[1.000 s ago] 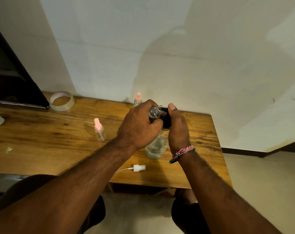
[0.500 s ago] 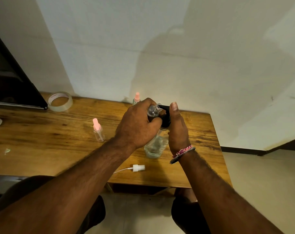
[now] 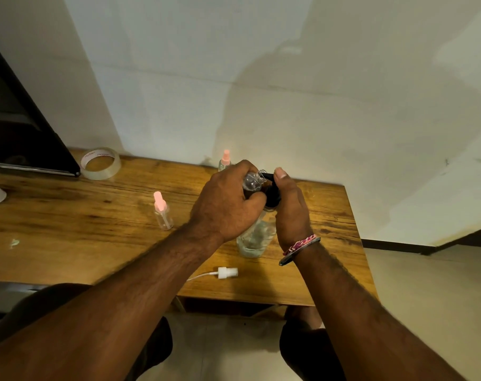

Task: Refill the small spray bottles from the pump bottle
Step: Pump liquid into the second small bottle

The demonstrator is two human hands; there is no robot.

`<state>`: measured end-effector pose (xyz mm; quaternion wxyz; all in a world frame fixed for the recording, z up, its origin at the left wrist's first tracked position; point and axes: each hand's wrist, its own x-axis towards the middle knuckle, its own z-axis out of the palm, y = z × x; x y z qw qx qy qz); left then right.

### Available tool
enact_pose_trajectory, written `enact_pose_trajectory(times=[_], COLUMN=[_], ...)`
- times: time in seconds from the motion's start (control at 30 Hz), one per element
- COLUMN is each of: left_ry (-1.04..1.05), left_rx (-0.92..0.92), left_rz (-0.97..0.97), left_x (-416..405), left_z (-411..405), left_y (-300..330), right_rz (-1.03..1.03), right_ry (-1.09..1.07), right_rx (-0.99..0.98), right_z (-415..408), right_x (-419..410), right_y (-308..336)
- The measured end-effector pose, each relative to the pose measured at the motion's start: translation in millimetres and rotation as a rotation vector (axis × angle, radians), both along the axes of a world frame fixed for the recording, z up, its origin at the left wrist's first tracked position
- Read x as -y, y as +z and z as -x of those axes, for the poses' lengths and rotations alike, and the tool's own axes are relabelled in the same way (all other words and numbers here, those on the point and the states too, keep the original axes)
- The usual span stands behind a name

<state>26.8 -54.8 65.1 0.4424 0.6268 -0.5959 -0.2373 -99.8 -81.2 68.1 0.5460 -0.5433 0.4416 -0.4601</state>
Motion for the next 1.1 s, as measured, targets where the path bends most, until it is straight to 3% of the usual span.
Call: enact_pose_trajectory(times=[1.1], left_ry=[0.024], left_rx=[-0.050], left_rz=[-0.033], left_x=[-0.9], left_z=[1.6], left_y=[1.9], right_rz=[-0.023], right_ry=[-0.032], right_rx=[0.002], right_z=[-1.6], right_x=[0.1], right_y=[2.7])
